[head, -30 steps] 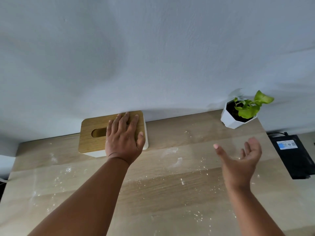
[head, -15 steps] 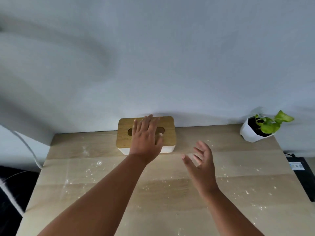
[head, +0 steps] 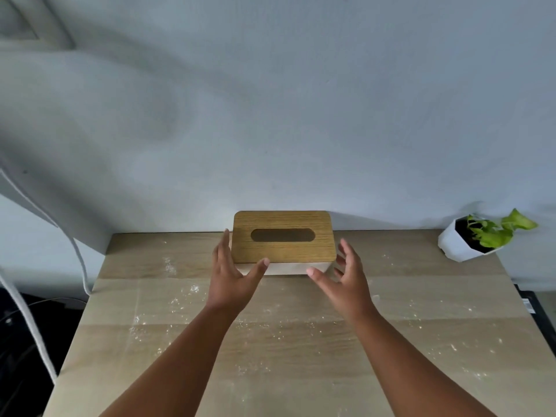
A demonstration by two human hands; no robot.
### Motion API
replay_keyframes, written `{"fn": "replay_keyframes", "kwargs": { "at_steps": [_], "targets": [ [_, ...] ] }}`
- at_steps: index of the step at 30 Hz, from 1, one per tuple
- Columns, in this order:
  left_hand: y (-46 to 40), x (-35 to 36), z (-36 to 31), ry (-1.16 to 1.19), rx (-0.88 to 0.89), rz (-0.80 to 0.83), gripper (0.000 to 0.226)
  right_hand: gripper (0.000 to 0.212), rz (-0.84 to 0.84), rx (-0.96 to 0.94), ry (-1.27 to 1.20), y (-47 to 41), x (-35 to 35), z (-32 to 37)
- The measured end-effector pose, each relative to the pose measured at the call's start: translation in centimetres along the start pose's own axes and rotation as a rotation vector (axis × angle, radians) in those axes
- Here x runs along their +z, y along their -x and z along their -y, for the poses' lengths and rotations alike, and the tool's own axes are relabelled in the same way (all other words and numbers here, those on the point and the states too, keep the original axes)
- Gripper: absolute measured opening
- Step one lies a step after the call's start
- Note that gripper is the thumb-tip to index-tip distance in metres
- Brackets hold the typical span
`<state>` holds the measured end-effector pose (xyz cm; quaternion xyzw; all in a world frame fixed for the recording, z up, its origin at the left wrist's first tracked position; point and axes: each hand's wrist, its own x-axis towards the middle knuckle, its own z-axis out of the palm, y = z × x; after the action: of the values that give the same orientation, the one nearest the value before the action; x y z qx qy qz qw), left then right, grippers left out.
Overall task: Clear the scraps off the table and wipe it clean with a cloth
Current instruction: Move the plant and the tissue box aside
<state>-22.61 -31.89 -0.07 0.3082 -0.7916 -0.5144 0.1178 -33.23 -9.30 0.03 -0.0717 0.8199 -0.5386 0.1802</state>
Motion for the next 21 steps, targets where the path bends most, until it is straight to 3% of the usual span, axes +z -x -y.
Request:
{"fn": "replay_keyframes", "kwargs": {
  "at_steps": [4,12,21],
  "targets": [
    [-0.2,0.0,0.5,0.095,-0.085,0.044,0.126,0.113,0.038,0.032,0.000,-0.2,0.4,0.7],
    [-0.8,-0.3,-0.1,0.062,-0.091,0.058,0.109,0.096,0.019,0.020,0.076,-0.9,0.9,1.9],
    [0.4,0.8,-1.7,0.094,-0.058,0.075,0.106,0.098,-0.018,0.019,0.000,0.8,-1.6,1.5]
  ]
}}
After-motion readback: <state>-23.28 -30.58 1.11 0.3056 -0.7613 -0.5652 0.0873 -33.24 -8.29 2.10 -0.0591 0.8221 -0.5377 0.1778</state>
